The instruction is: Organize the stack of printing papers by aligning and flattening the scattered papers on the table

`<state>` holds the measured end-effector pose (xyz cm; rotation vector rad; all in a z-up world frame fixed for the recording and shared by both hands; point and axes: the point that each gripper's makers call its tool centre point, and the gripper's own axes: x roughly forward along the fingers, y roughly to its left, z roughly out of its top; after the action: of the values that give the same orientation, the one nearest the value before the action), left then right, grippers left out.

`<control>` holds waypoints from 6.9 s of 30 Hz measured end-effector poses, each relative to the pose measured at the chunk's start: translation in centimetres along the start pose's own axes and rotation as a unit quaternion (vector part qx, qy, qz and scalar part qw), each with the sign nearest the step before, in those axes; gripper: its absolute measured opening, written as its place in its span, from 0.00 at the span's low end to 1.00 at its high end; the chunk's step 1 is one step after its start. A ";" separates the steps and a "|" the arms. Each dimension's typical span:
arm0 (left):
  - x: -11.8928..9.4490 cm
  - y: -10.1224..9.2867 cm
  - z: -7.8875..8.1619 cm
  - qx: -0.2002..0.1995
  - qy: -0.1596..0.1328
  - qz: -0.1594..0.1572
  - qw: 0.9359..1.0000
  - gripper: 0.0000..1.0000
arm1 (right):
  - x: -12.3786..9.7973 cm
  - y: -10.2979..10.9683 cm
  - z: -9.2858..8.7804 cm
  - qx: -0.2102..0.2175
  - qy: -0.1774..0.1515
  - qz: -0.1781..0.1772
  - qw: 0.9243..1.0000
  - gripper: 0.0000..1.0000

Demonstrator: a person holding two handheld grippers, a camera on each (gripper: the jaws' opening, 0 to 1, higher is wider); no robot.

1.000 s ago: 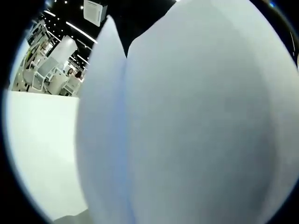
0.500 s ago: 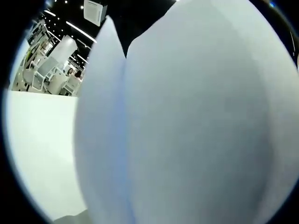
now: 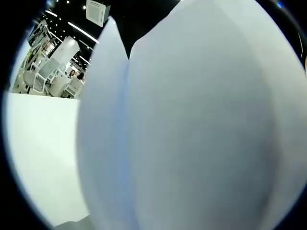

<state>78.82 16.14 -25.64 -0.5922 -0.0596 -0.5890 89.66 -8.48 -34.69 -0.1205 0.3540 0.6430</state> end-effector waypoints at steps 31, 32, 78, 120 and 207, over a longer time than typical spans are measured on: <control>0.1 0.3 -0.3 0.023 0.014 0.006 1.000 0.07 | -1.6 3.8 1.8 0.151 -0.027 0.104 0.983 0.06; 0.1 0.3 -0.3 0.023 0.014 0.006 1.000 0.07 | -1.6 3.8 1.8 0.154 -0.029 0.103 0.982 0.06; 0.2 0.4 -0.4 0.016 0.011 0.004 1.000 0.07 | -2.6 4.0 2.1 0.188 -0.049 0.098 0.976 0.04; 0.0 0.1 -0.3 0.007 0.009 0.003 1.000 0.08 | -2.8 2.3 2.6 0.228 -0.067 0.089 0.967 0.02; 0.0 0.3 -0.2 0.004 0.007 0.004 1.000 0.08 | -6.9 1.4 8.6 0.336 -0.194 0.158 0.908 0.00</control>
<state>78.98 16.28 -25.97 -0.5797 -0.0475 -0.5855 86.13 -9.38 -24.23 0.7335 0.1929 0.8120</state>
